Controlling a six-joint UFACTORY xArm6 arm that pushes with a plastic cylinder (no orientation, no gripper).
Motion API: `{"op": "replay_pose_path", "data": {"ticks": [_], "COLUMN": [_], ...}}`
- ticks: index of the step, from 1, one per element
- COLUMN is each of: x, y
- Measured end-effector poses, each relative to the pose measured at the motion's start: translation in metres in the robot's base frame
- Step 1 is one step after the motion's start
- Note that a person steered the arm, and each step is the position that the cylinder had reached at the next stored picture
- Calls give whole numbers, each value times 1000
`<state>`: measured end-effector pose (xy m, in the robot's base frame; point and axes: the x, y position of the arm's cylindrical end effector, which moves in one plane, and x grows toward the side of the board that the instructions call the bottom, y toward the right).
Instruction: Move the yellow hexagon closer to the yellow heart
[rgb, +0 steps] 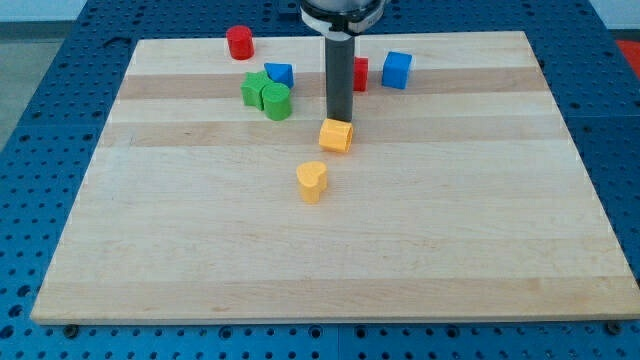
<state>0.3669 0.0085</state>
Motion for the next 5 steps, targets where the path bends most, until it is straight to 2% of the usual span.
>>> {"op": "replay_pose_path", "data": {"ticks": [2, 3, 4, 5], "x": [-1, 11, 42, 39], "y": [13, 41, 41, 39]}}
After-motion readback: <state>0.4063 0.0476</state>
